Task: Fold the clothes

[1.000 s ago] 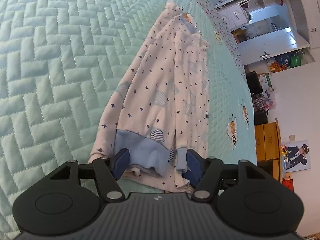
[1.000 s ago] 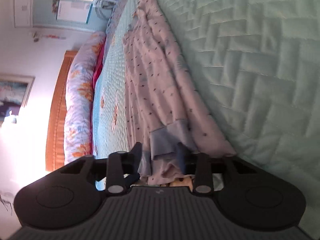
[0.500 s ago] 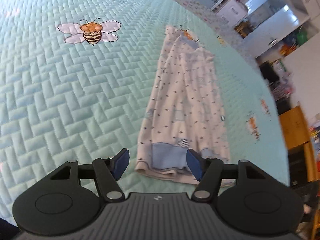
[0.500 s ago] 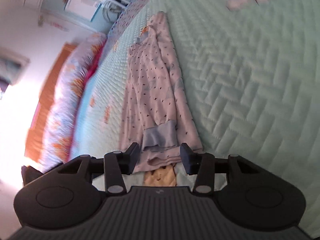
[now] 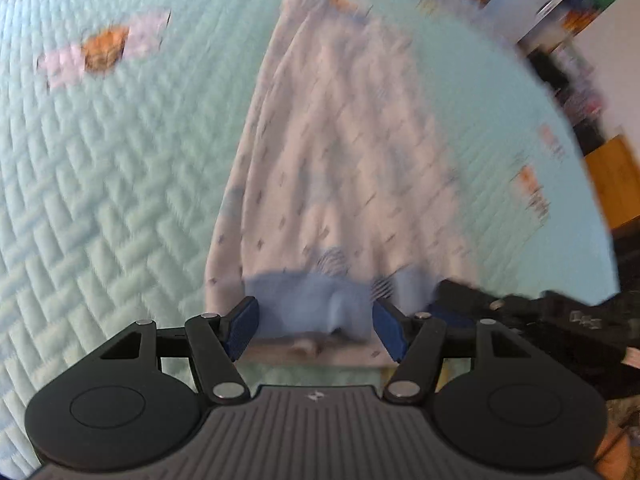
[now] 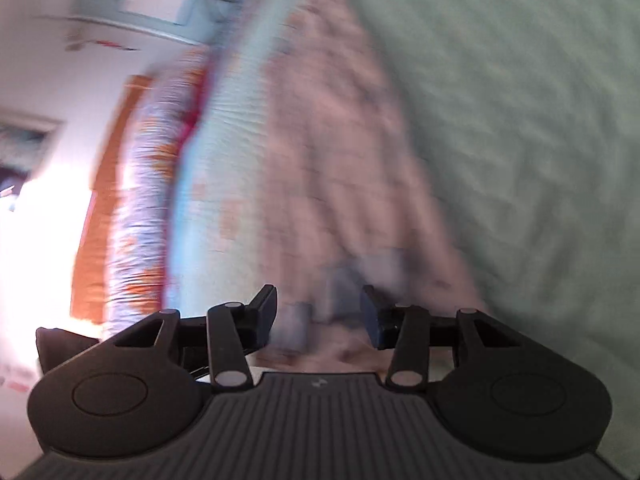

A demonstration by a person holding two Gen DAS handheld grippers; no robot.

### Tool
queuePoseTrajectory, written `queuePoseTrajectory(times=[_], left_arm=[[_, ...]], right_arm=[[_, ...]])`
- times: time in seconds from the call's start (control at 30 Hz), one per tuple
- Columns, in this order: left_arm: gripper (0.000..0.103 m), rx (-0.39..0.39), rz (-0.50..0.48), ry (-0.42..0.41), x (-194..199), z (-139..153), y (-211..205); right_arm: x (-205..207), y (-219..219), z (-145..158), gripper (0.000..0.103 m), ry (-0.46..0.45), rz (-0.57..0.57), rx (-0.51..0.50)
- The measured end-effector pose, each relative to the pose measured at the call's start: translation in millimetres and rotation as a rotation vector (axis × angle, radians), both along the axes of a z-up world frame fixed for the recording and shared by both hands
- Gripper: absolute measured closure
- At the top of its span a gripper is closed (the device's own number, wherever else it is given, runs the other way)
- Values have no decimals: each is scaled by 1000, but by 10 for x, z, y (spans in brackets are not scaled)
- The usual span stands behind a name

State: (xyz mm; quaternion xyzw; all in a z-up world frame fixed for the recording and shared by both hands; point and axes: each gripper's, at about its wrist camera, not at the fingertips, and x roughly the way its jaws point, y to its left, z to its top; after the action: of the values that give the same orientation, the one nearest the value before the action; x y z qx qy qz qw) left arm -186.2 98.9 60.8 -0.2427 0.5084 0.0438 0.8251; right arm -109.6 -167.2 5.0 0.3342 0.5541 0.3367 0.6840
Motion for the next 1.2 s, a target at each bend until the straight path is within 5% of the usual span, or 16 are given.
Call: queuePoseTrajectory(times=[0.23,0.33,0.5,0.97,1.2], left_arm=[[36,82,-42,6,31,1,-110],[32,85,-47,0,14,-15,-97],[31,82,-53,-7,15,-8,-110],[22,80,-71,-15,23,-4,-139],[21,79,-85,-14,14,15,-144]], right_arm=[[-102,-109,316,53,-121,24,-80],[-88,-147,461,45,-175,14,-95],[16,33,328,45,-164,60,-261],[-23,264,687,45,-332,111,-408],[39,222,522,45,-256,106,-362]])
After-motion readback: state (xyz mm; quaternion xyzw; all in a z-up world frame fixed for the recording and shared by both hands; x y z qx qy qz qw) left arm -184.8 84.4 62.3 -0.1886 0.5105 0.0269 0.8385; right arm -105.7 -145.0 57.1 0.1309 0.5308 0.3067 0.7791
